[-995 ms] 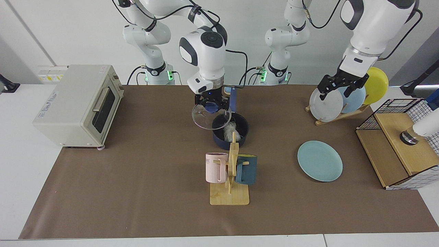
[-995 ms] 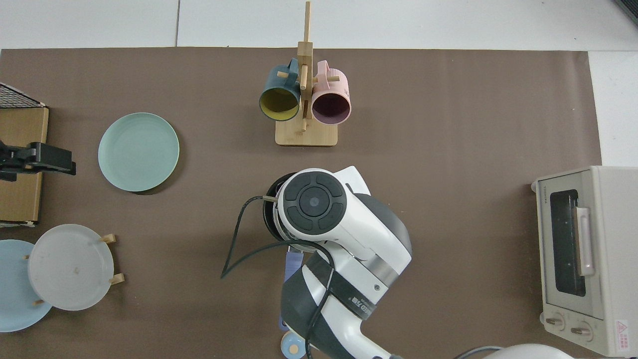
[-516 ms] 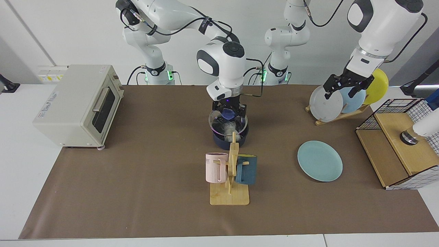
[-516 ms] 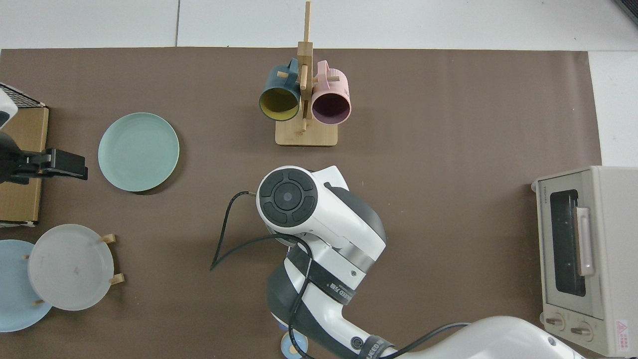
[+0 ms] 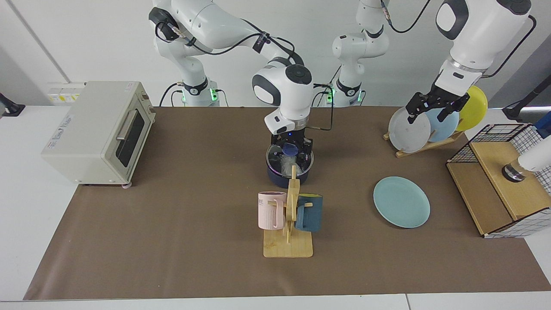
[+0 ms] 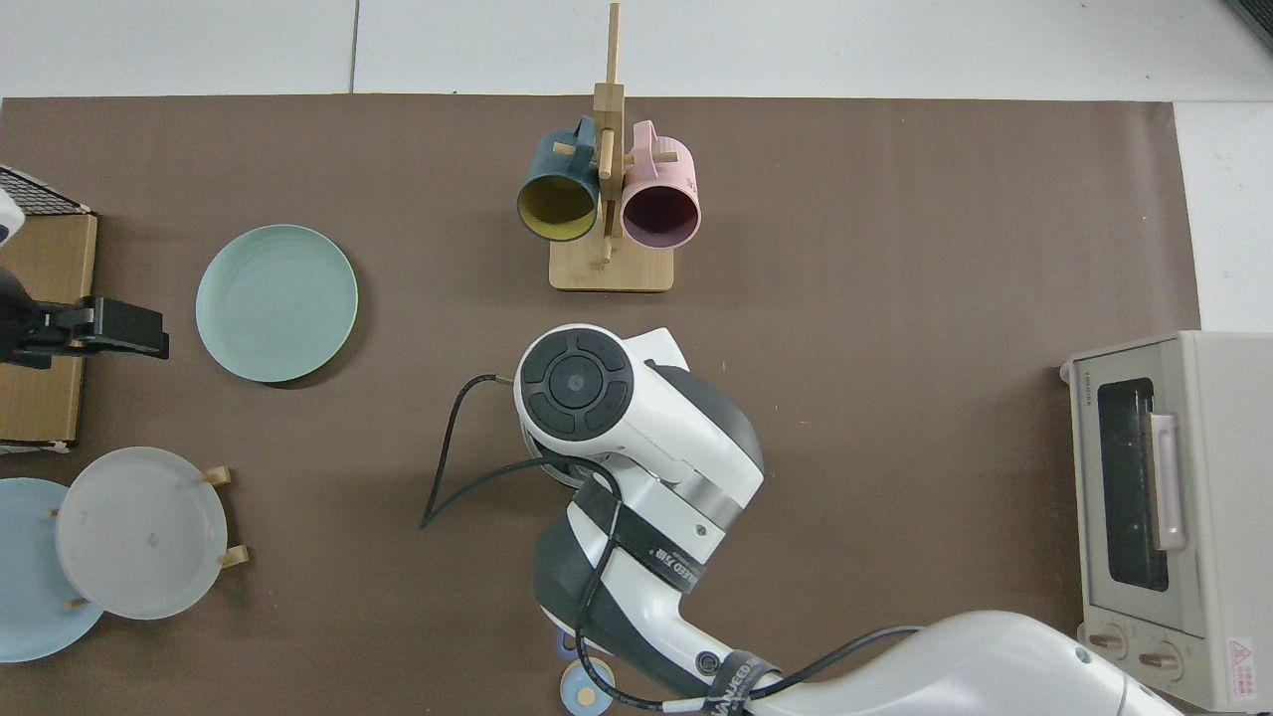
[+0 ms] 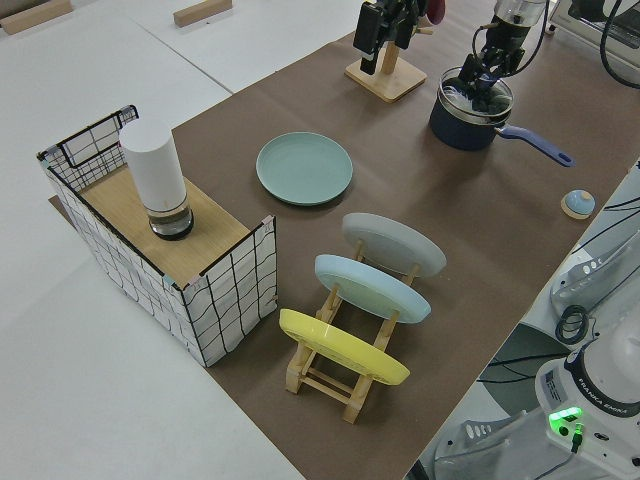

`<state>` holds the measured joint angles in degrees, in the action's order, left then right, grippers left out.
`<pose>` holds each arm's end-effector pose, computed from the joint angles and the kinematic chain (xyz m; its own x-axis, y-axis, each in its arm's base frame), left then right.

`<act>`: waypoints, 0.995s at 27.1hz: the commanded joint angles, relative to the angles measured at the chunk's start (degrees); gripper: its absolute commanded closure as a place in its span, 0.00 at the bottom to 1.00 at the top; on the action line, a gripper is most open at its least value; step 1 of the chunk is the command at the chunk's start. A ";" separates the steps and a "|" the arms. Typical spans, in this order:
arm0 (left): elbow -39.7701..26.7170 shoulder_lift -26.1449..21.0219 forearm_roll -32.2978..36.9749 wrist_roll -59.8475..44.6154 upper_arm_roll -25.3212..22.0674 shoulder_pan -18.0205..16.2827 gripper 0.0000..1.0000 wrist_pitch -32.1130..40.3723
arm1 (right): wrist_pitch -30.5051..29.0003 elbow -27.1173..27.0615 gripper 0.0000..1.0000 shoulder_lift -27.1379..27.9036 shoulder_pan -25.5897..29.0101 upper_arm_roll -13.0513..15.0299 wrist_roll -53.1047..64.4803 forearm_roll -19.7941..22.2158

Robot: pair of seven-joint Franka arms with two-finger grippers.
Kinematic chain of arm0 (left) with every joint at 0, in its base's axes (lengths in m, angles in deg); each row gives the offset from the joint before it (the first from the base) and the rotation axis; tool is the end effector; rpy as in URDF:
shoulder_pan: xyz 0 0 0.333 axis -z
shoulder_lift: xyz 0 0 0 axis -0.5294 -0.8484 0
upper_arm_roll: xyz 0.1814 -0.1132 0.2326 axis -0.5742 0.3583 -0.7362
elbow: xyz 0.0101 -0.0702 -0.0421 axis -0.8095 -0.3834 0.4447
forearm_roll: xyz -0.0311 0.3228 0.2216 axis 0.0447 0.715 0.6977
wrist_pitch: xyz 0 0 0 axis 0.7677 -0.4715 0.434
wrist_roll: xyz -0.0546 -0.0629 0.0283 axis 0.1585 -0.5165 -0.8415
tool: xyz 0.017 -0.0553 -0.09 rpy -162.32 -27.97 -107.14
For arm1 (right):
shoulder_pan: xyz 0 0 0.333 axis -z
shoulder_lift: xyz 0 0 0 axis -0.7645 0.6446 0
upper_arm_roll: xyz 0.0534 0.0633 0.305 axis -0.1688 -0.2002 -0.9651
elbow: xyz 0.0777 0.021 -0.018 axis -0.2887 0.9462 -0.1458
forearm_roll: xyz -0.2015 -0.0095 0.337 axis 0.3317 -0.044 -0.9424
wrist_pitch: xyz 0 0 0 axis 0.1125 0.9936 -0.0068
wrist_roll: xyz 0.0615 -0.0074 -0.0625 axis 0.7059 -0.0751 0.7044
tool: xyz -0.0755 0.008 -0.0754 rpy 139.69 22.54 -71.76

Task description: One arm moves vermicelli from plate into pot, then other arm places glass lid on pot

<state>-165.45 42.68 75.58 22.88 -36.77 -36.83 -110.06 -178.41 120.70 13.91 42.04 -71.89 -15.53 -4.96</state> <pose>0.5563 0.0053 0.6122 0.9997 0.0238 -0.0012 0.0238 -0.9997 0.0012 0.5287 0.4231 0.3952 0.9255 -0.3783 0.0159 -0.3782 -0.9257 -0.0109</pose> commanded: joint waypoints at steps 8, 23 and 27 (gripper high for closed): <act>-1.53 1.41 -0.18 -0.08 0.44 -0.59 0.00 -0.99 | -3.16 0.35 1.00 1.06 0.62 -0.97 -2.32 1.47; -1.53 1.41 -0.18 -0.08 0.44 -0.59 0.00 -0.99 | -3.16 2.02 1.00 1.05 1.06 -0.97 -2.32 1.38; -1.53 1.41 -0.18 -0.08 0.44 -0.59 0.00 -0.99 | -3.25 2.19 1.00 1.14 0.97 -0.97 -2.32 1.30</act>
<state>-165.45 42.69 75.58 22.87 -36.69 -36.85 -110.06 -180.29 121.37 15.13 42.01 -71.95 -15.68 -4.96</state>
